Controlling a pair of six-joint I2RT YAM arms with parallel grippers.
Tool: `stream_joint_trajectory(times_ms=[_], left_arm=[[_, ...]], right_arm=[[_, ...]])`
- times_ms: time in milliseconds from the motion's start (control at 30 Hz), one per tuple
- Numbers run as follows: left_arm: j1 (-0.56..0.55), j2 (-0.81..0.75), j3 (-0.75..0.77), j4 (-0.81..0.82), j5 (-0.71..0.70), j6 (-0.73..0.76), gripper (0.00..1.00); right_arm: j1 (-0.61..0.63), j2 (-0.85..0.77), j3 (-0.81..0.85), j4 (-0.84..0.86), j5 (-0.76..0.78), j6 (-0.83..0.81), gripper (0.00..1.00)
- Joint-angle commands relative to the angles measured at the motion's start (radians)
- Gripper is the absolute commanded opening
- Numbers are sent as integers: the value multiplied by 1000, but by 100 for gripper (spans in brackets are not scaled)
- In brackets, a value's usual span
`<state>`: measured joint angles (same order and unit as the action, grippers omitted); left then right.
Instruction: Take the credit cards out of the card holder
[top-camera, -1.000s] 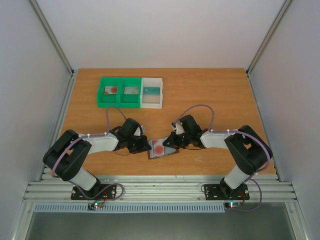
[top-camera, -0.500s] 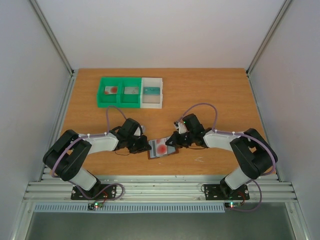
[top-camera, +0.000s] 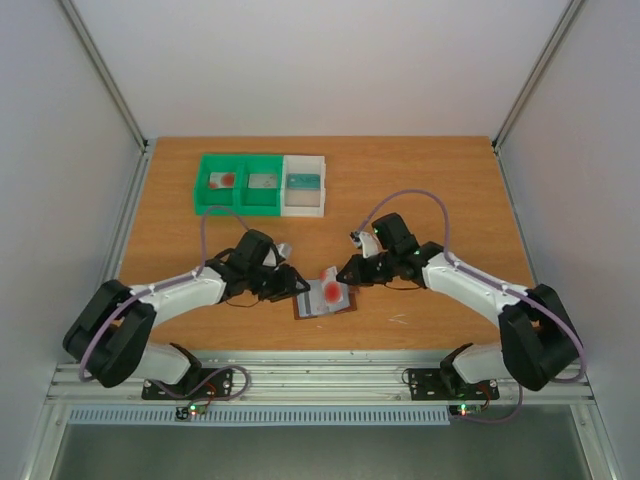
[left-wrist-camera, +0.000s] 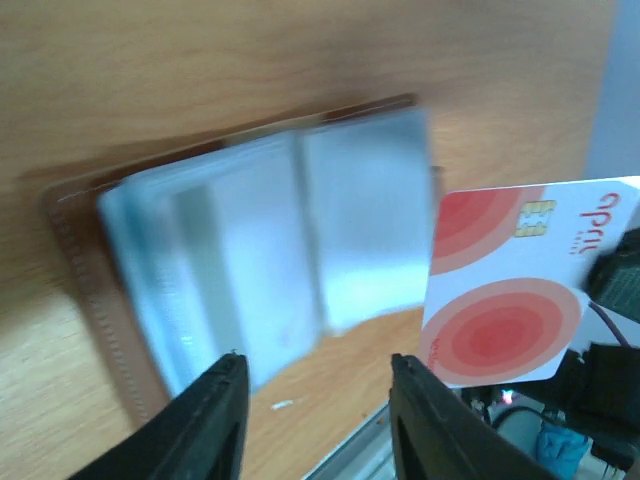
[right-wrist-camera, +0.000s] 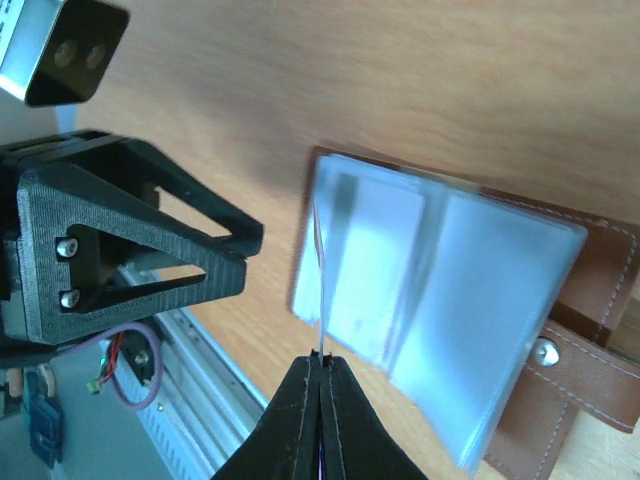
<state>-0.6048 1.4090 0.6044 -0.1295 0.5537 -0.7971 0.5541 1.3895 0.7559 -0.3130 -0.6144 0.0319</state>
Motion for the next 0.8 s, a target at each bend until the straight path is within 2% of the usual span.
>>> stream_joint_trajectory(times_ms=[0,100,233,433,600,767], left_arm=[[-3,-91,77,-44,62,48,43],[-4,-146,118,-122,90,98,48],[-4,-226,175,-230,140,172,52],[0,-315,242,-359,241,255,56],[3,-340,273,-450,271,326,56],[5,-342,282,-447,329,327,56]], right_arm=[[-6,-78,98,-204,-30,-161,1],[-6,-113,127,-249,-93,-179,1],[-5,-148,110,-188,-248,-134,1],[-4,-184,91,-121,-357,-99,1],[-4,-208,54,-23,-457,-59,1],[-2,-222,35,13,-490,-46,1]])
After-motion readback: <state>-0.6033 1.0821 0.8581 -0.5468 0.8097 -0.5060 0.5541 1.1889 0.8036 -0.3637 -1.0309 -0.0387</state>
